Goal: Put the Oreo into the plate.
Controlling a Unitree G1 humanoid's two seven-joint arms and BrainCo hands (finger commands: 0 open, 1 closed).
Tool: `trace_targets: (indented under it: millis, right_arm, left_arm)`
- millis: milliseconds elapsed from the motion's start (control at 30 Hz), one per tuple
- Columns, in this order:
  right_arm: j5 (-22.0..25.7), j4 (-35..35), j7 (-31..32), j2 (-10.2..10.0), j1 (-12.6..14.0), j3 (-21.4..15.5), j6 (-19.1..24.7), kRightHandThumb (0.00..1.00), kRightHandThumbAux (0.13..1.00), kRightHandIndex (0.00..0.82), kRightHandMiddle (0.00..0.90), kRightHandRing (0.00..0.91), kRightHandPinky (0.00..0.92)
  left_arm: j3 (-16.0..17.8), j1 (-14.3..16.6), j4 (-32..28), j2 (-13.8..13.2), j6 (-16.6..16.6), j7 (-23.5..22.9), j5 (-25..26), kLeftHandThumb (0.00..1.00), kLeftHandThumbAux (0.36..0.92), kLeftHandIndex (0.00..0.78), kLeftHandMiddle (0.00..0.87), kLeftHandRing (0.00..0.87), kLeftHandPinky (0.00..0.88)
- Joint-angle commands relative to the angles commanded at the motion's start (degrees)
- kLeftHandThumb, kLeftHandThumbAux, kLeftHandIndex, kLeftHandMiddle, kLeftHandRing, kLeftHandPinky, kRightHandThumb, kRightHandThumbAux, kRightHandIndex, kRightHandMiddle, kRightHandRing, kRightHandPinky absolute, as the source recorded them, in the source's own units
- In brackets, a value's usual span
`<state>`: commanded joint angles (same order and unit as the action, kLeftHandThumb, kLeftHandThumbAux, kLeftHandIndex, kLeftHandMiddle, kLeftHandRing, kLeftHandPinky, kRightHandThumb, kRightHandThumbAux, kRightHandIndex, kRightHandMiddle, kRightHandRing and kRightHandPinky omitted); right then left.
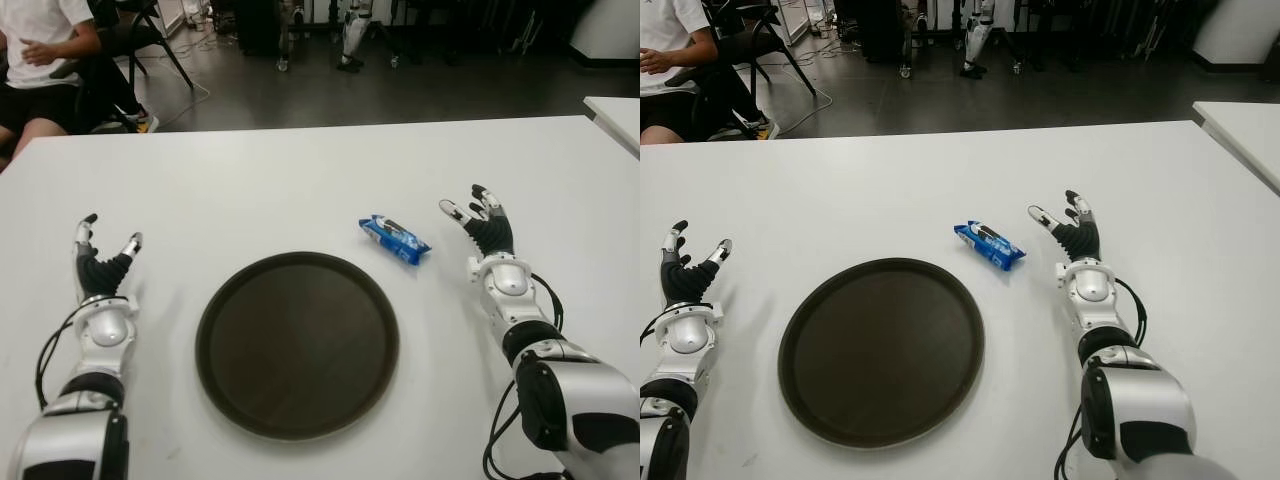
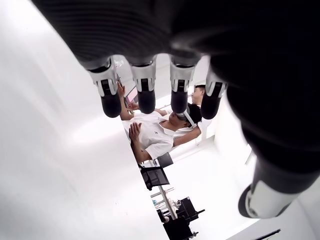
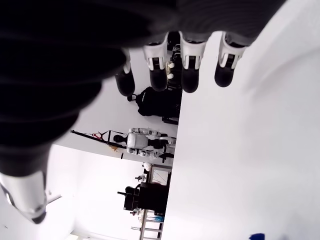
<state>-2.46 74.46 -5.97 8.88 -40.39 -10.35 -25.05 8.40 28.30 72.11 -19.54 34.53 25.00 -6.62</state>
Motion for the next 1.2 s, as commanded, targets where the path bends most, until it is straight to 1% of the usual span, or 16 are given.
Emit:
trace_targets:
  millis: [200, 300, 367, 500, 633, 900, 1067, 1200]
  right_arm:
    - [0.2, 0.0, 0.4, 0.1, 0.0, -0.1, 0.2, 0.0, 0.606, 0.101, 0.096, 0.058, 0.027]
    - [-0.1, 0.0, 0.1, 0.1, 0.0, 0.1, 0.1, 0.0, 0.604, 0.098, 0.095, 0.058, 0.029]
    - [-0.2, 0.0, -0.2, 0.1, 0.1, 0.2, 0.0, 0.0, 0.602, 0.095, 0.092, 0.056, 0.027]
    - [-0.1, 0.0, -0.2, 0.1, 0.1, 0.2, -0.2, 0.0, 0.597, 0.096, 0.09, 0.054, 0.023]
    - [0.0, -0.1, 0.0, 0.0, 0.2, 0.1, -0.3, 0.0, 0.591, 0.09, 0.086, 0.052, 0.022]
    - [0.2, 0.0, 0.3, -0.1, 0.1, 0.0, -0.2, 0.001, 0.602, 0.1, 0.095, 0.061, 0.033]
    - [0.1, 0.0, 0.3, -0.1, 0.1, 0.0, 0.2, 0.001, 0.598, 0.104, 0.094, 0.061, 0.033]
    - [-1.1, 0.1, -1.2, 0.1, 0.0, 1.1, 0.5, 0.0, 0.59, 0.107, 0.097, 0.063, 0.034]
  left_arm:
    - [-0.3, 0.0, -0.1, 0.0, -0.1, 0.2, -0.3, 0.0, 0.672, 0.007, 0.001, 0.0, 0.0]
    - [-0.7, 0.0, 0.0, 0.0, -0.4, 0.8, -0.7, 0.0, 0.651, 0.009, 0.001, 0.0, 0.0]
    - [-0.7, 0.1, 0.1, 0.0, -0.5, 1.0, -0.8, 0.0, 0.648, 0.01, 0.002, 0.0, 0.0]
    - [-0.5, 0.2, 0.1, 0.1, -0.4, 0.9, -0.7, 0.0, 0.651, 0.014, 0.006, 0.0, 0.0]
    - [-0.3, 0.2, 0.2, 0.1, -0.3, 0.4, -0.3, 0.0, 0.665, 0.018, 0.015, 0.0, 0.003]
    - [-0.3, 0.1, 0.2, -0.1, -0.1, 0.1, -0.4, 0.0, 0.681, 0.018, 0.013, 0.0, 0.0]
    - [-0.2, 0.1, 0.2, 0.0, -0.1, 0.0, -0.3, 0.0, 0.668, 0.016, 0.004, 0.0, 0.0]
    - [-0.1, 0.1, 0.3, 0.0, -0.3, 0.0, -0.3, 0.0, 0.666, 0.016, 0.004, 0.0, 0.0]
